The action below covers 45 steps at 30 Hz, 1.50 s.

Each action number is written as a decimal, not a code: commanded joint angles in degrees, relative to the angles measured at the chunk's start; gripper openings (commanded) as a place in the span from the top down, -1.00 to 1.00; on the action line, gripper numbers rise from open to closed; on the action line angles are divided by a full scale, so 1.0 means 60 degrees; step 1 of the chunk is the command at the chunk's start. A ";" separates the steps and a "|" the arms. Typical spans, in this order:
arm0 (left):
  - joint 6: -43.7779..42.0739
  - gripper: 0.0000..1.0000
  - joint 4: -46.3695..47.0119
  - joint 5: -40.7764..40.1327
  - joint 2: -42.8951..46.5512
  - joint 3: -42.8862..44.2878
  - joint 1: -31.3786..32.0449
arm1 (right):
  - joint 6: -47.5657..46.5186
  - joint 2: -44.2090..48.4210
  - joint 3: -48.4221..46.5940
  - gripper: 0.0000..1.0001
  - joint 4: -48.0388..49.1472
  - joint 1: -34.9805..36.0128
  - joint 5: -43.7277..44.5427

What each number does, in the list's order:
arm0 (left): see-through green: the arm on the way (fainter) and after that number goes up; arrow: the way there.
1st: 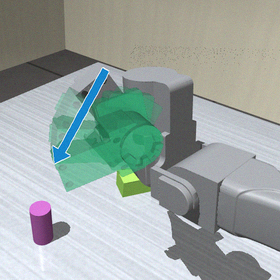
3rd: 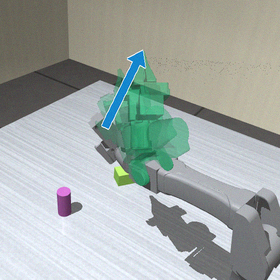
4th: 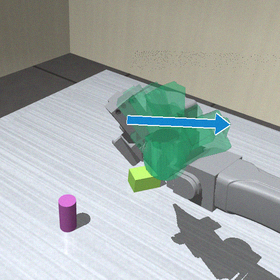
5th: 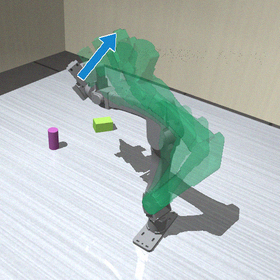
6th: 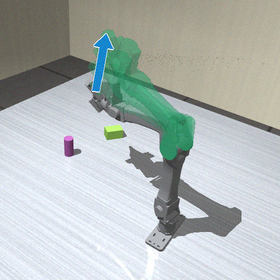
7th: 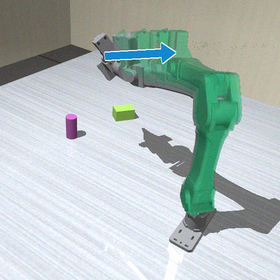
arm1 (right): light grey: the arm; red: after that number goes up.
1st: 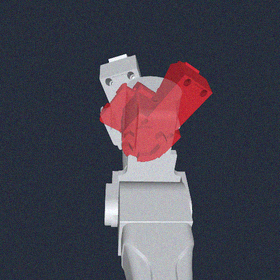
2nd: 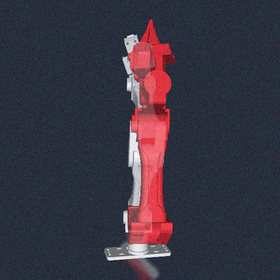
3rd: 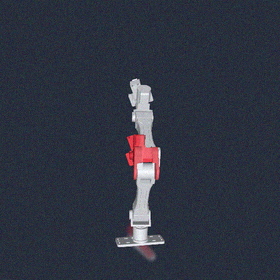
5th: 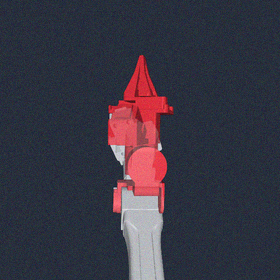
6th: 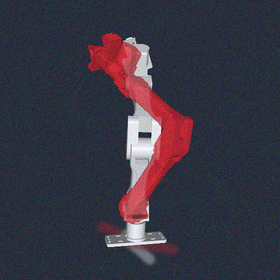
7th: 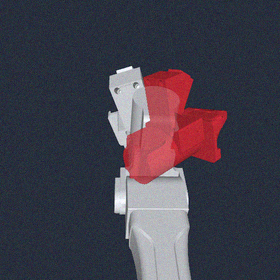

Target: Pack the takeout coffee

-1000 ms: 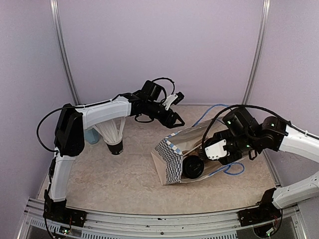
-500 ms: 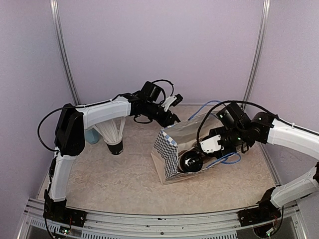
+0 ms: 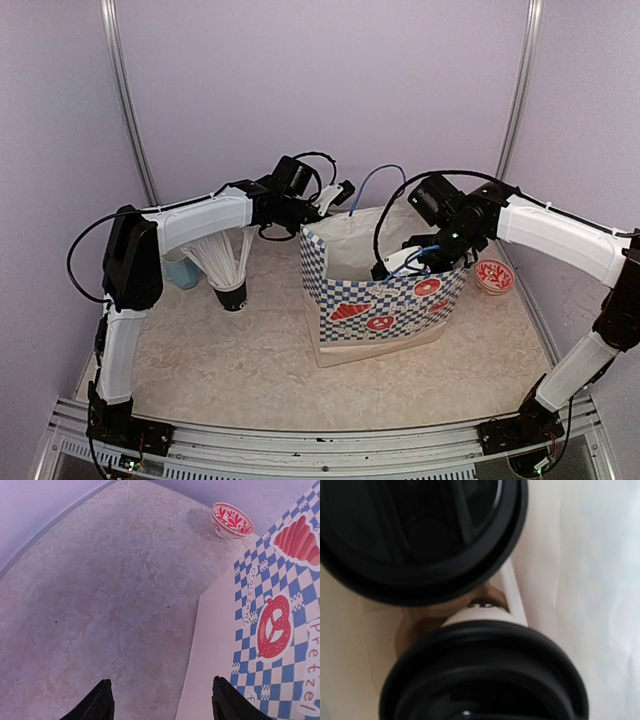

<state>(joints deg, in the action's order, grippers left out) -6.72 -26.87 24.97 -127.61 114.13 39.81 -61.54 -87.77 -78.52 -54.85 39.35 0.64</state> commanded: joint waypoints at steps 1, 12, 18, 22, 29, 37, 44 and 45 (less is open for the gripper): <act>-0.0262 -0.32 -0.0266 -0.0336 0.0692 -0.0144 -0.0058 | 0.0318 -0.0742 -0.1021 0.44 -0.2179 -0.0162 -0.1112; -0.0268 -0.32 -0.0238 -0.0414 0.0980 -0.0256 -0.0047 | 0.0943 -0.1005 -0.0899 0.46 -0.3230 -0.0198 -0.1819; -0.0286 -0.32 -0.0244 -0.0449 0.0977 -0.0256 -0.0037 | 0.1018 -0.0645 0.0089 0.43 -0.2100 -0.0198 -0.1265; -0.0322 -0.32 -0.0275 -0.0481 0.0988 -0.0256 -0.0038 | 0.0970 -0.0586 0.0615 0.43 -0.1829 -0.0197 -0.1120; -0.0359 -0.32 -0.0316 -0.0529 0.1035 -0.0228 -0.0040 | 0.0872 -0.0467 0.0229 0.23 -0.2300 -0.0187 -0.1328; -0.0403 -0.33 -0.0364 -0.0490 0.1068 -0.0222 0.0007 | 0.1204 -0.0434 -0.1452 -0.47 -0.3341 -0.0189 -0.2192; -0.0510 -0.33 -0.0446 -0.0485 0.1077 -0.0191 0.0137 | 0.1558 -0.0476 -0.2032 -0.91 -0.3588 -0.0194 -0.2349; -0.0539 -0.33 -0.0464 -0.0505 0.1097 -0.0184 0.0158 | 0.1576 -0.0444 -0.2064 -0.98 -0.3590 -0.0188 -0.2336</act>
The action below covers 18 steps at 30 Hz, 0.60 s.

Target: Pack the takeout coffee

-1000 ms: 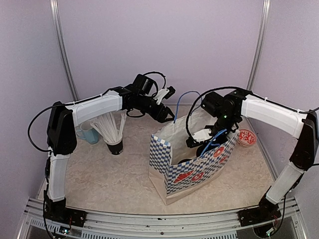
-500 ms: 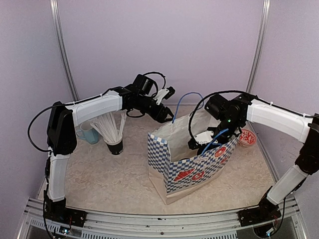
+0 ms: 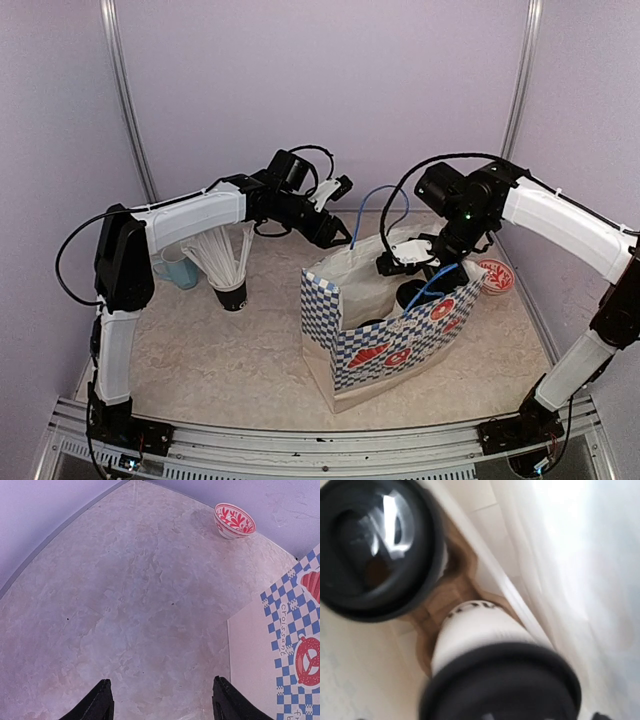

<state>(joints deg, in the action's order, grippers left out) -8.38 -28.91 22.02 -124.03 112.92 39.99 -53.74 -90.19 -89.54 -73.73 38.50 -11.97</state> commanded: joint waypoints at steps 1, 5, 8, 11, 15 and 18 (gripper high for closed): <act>-0.0284 -0.33 -0.0154 -0.0045 0.0526 0.0017 0.0152 | 0.0283 -0.0017 -0.0272 -0.98 -0.0444 -0.0045 -0.0223; -0.0342 -0.33 -0.0291 -0.0166 0.0653 0.0126 0.0202 | 0.0349 0.0100 -0.0575 -0.98 -0.0493 -0.0046 -0.0223; -0.0360 -0.33 -0.0511 -0.0258 0.0730 0.0240 0.0192 | 0.0373 0.0212 -0.0878 -0.98 -0.0539 -0.0045 -0.0237; -0.0389 -0.33 -0.0644 -0.0388 0.0896 0.0221 0.0169 | 0.0330 0.0269 -0.1220 -0.99 -0.0621 -0.0048 -0.0263; -0.0455 -0.33 -0.0958 -0.0615 0.1128 0.0236 0.0133 | 0.0328 0.0399 -0.1795 -0.98 -0.0695 -0.0053 -0.0325; -0.0505 -0.33 -0.1190 -0.0865 0.1377 0.0237 0.0103 | 0.0353 0.0407 -0.2418 -0.99 -0.0848 -0.0056 -0.0293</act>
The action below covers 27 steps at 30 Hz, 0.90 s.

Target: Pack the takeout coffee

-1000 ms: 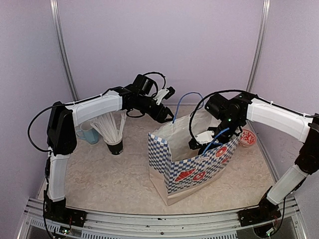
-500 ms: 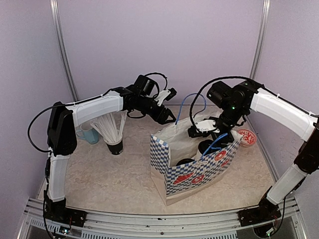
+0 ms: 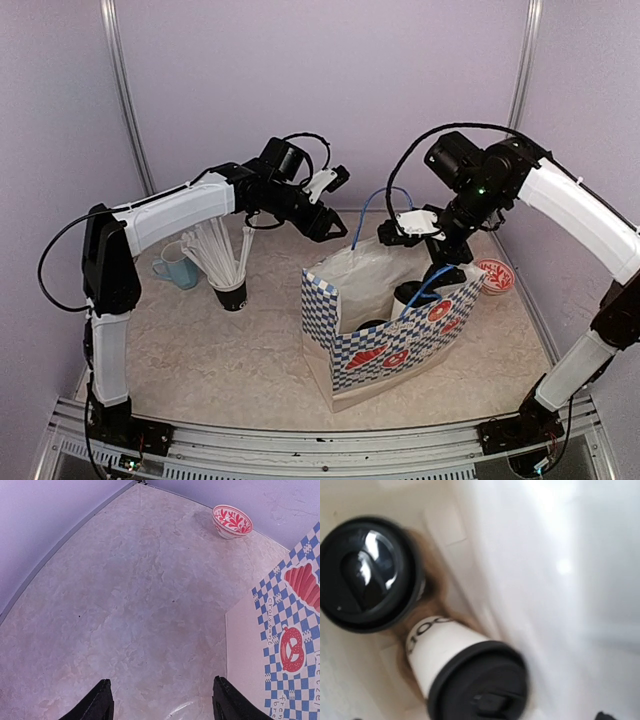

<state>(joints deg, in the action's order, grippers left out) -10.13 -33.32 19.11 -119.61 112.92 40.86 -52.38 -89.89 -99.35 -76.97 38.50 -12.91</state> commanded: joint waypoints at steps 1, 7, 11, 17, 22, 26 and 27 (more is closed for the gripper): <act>-0.0223 -0.33 -0.0539 -0.0482 0.0736 0.0248 -0.0043 | 0.0144 0.0379 -0.1026 -0.98 -0.0319 -0.0048 -0.0112; -0.0291 -0.33 -0.0978 -0.1060 0.1441 0.0252 -0.0017 | 0.0592 0.0765 -0.1731 -0.99 0.0133 -0.0215 -0.0013; -0.0226 -0.33 -0.0979 -0.1565 0.2130 -0.0021 0.0140 | 0.1291 0.1168 -0.2112 -0.99 0.0971 -0.1383 -0.0492; 0.0300 -0.37 -0.0622 -0.2983 0.3051 -0.0620 0.0265 | 0.2892 0.2254 -0.0773 -0.99 0.4008 -0.4671 -0.1622; 0.1040 -0.39 -0.0291 -0.4183 0.3491 -0.0954 0.0382 | 0.5012 0.3386 0.1847 -0.99 0.7341 -0.5496 -0.0306; 0.1213 -0.40 0.0262 -0.4899 0.3986 -0.1430 0.0641 | 0.5723 0.3778 0.2754 -0.98 0.8260 -0.5797 -0.0366; 0.1226 -0.41 0.0413 -0.5121 0.4183 -0.1586 0.0695 | 0.5868 0.3927 0.3032 -0.98 0.8504 -0.5832 -0.0520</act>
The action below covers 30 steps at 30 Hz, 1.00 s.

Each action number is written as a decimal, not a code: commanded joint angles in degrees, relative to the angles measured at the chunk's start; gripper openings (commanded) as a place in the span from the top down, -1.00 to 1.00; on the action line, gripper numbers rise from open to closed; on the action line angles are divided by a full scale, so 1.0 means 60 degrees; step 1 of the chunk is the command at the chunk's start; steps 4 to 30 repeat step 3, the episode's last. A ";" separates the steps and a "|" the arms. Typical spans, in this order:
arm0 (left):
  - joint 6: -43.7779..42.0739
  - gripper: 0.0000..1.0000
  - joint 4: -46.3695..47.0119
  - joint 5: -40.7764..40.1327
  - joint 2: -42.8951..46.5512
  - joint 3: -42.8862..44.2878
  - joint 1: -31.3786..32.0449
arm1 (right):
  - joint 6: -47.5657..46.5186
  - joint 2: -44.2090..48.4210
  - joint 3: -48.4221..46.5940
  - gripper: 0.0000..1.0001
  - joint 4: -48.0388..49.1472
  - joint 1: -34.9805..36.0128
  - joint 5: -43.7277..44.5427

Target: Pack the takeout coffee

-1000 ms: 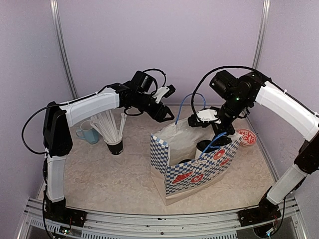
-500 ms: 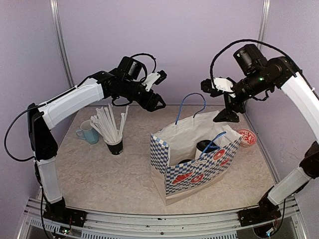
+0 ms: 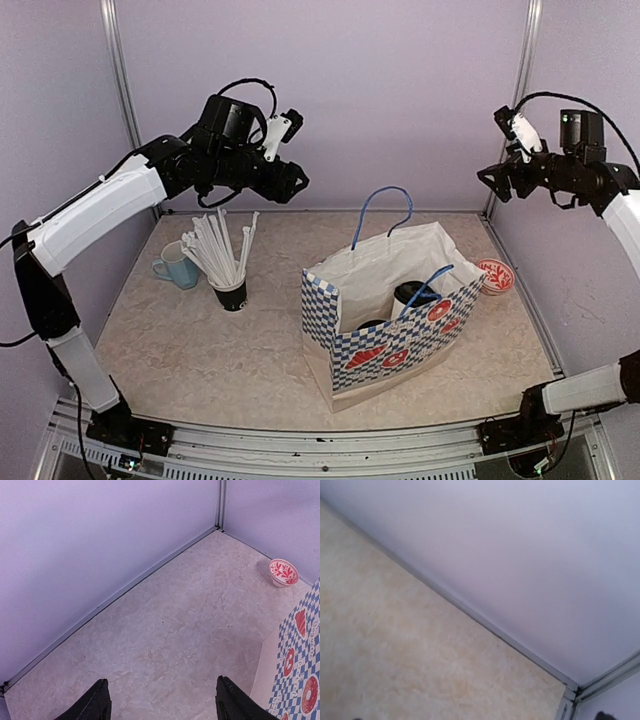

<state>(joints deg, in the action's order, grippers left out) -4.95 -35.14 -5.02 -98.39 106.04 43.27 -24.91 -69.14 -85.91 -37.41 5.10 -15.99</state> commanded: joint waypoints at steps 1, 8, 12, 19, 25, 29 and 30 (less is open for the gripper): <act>0.0403 -0.42 0.0839 -0.1284 0.0763 -0.0590 0.0315 | 0.1449 0.0559 0.0980 -0.98 0.2032 -0.0290 -0.0185; 0.0529 -0.43 0.1032 -0.1446 0.1001 -0.0866 0.0332 | 0.1815 0.0748 0.1223 -0.98 0.2274 -0.0309 -0.0483; 0.0529 -0.43 0.1032 -0.1446 0.1001 -0.0866 0.0332 | 0.1815 0.0748 0.1223 -0.98 0.2274 -0.0309 -0.0483; 0.0529 -0.43 0.1032 -0.1446 0.1001 -0.0866 0.0332 | 0.1815 0.0748 0.1223 -0.98 0.2274 -0.0309 -0.0483; 0.0529 -0.43 0.1032 -0.1446 0.1001 -0.0866 0.0332 | 0.1815 0.0748 0.1223 -0.98 0.2274 -0.0309 -0.0483; 0.0529 -0.43 0.1032 -0.1446 0.1001 -0.0866 0.0332 | 0.1815 0.0748 0.1223 -0.98 0.2274 -0.0309 -0.0483; 0.0529 -0.43 0.1032 -0.1446 0.1001 -0.0866 0.0332 | 0.1815 0.0748 0.1223 -0.98 0.2274 -0.0309 -0.0483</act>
